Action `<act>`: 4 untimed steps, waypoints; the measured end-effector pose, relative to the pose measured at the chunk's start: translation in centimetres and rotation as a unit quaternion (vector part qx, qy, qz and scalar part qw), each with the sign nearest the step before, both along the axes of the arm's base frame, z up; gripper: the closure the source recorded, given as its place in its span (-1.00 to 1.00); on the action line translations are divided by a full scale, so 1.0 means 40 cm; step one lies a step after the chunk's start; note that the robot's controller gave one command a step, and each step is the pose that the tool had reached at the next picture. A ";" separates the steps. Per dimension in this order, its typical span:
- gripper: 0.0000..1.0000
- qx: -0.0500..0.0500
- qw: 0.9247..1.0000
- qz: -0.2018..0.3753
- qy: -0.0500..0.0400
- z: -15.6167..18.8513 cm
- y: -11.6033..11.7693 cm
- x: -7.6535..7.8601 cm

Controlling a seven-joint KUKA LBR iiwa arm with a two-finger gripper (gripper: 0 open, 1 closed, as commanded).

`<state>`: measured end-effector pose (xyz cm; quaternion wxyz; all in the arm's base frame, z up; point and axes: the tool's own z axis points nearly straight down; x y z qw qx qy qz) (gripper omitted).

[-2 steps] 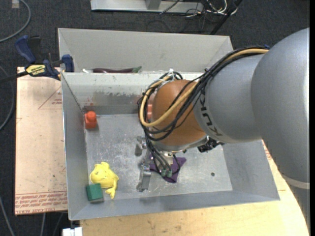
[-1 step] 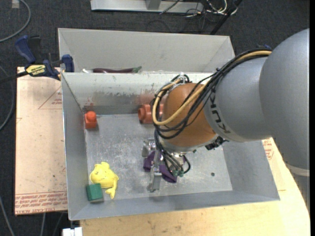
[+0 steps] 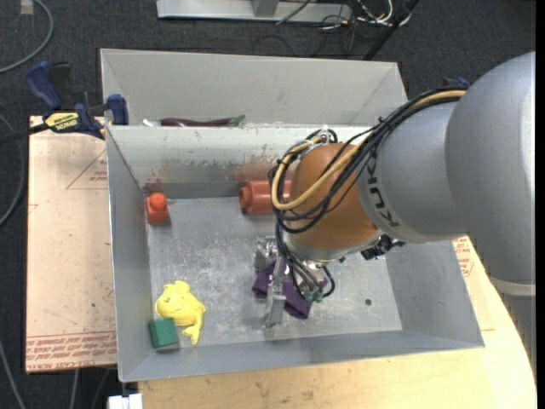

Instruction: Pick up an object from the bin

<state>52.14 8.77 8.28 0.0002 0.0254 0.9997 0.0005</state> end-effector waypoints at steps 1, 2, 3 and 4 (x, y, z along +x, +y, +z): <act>-1.00 0.002 0.999 -0.046 0.001 0.018 -0.031 0.033; 1.00 0.001 1.000 0.009 -0.001 -0.030 -0.160 0.044; 1.00 0.001 1.000 0.009 -0.001 -0.029 -0.160 0.044; 1.00 0.001 1.000 -0.005 -0.006 0.413 -0.160 0.042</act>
Offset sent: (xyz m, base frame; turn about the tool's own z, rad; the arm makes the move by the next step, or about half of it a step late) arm 0.0171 -0.0644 -0.0119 -0.0203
